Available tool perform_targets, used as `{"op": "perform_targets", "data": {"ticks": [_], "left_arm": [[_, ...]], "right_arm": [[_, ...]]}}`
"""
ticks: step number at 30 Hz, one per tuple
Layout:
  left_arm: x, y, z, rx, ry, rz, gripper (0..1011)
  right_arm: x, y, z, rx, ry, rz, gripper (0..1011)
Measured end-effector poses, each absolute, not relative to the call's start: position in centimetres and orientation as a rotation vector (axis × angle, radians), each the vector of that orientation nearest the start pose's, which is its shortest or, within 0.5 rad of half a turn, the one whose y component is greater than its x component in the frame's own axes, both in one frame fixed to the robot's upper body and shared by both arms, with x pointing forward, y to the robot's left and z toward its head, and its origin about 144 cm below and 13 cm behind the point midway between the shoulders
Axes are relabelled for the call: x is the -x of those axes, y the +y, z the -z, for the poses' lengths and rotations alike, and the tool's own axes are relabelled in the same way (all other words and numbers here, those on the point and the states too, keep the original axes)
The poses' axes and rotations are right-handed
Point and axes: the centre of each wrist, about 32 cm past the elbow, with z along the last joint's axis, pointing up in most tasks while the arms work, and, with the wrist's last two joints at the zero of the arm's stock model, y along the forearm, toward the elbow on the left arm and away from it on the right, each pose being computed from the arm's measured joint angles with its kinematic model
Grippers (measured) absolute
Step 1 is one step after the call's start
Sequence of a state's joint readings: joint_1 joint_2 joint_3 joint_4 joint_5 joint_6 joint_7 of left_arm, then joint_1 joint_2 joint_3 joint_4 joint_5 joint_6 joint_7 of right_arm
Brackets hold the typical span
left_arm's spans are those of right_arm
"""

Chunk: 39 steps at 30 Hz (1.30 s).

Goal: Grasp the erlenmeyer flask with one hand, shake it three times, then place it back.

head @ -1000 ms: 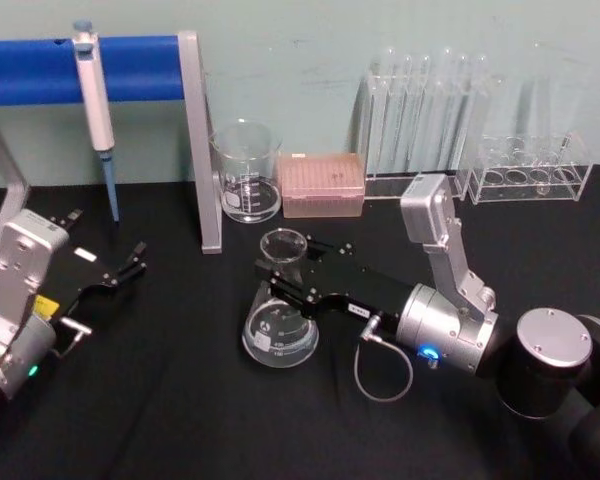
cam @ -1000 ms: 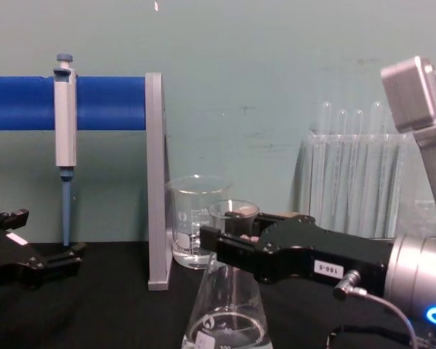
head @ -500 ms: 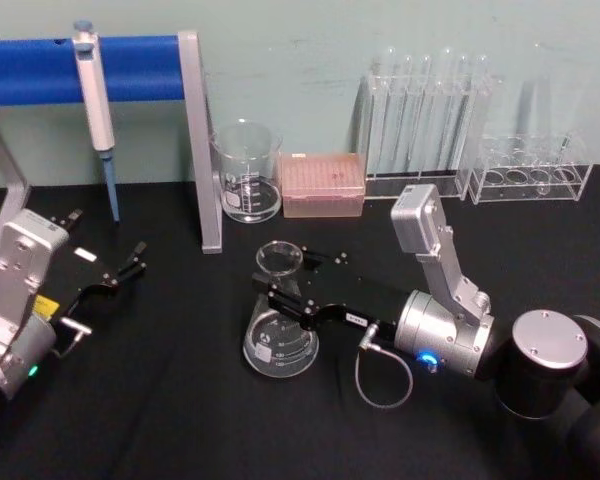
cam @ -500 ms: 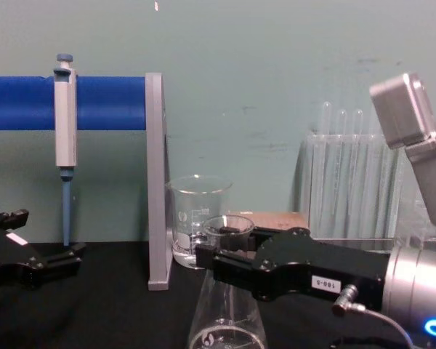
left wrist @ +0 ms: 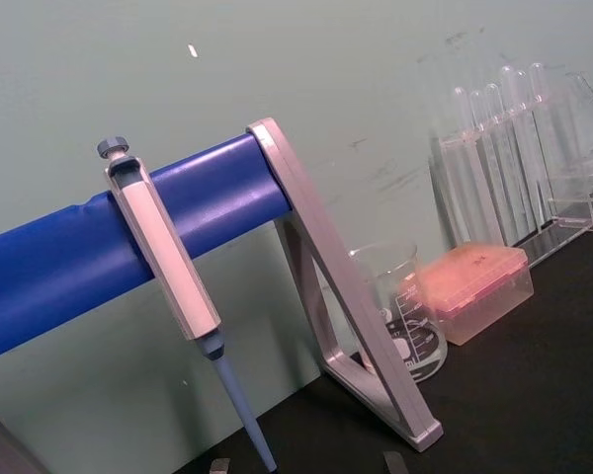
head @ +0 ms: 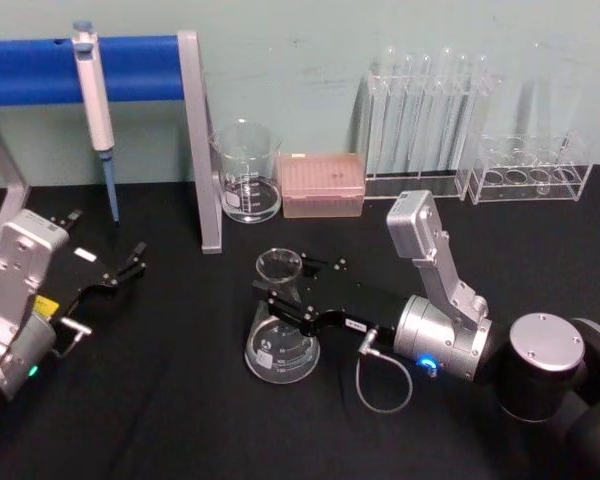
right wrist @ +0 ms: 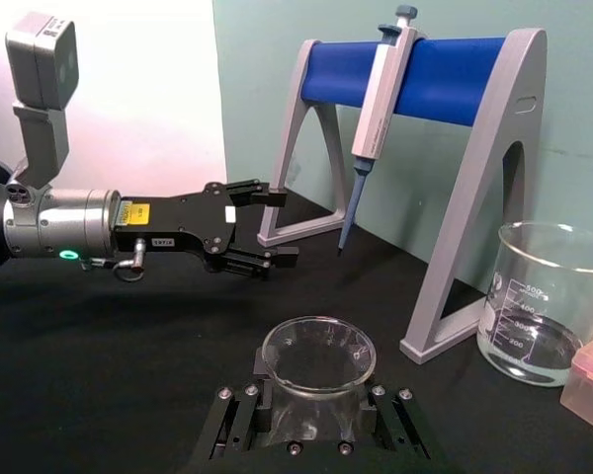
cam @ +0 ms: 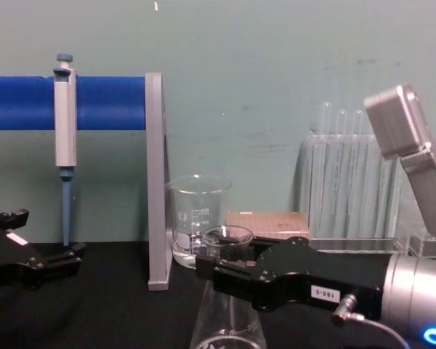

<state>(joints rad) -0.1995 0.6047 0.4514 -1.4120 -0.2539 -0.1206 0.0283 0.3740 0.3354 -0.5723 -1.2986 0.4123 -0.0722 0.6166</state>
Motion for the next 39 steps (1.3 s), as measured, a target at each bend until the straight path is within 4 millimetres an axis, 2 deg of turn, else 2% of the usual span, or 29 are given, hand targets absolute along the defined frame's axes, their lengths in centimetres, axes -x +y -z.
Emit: {"op": "perform_targets", "data": {"ticks": [39], "left_arm": [[-48.86, 30.97, -113.98, -0.304, -0.285, -1.248, 1001]], "right_arm": [[-52.92, -19.43, -114.71, 0.072, -0.006, 0.537, 450]]}}
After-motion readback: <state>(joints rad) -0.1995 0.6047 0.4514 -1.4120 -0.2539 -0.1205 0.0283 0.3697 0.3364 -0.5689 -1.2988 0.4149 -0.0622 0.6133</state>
